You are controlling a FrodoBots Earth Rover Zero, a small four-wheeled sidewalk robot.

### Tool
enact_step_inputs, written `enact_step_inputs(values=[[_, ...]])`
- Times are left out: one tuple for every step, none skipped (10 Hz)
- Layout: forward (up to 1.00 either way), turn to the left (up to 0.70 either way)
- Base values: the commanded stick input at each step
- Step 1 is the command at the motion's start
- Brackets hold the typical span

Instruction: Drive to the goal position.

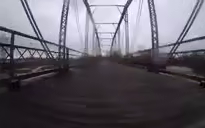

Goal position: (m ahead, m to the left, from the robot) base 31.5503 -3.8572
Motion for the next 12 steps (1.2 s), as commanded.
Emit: enact_step_inputs(values=[[1.0,-0.39],[1.0,-0.28],[1.0,-0.05],[1.0,0.0],[1.0,0.0],[1.0,0.0],[1.0,0.0],[1.0,0.0],[1.0,0.0],[1.0,0.0],[1.0,0.0],[1.0,0.0]])
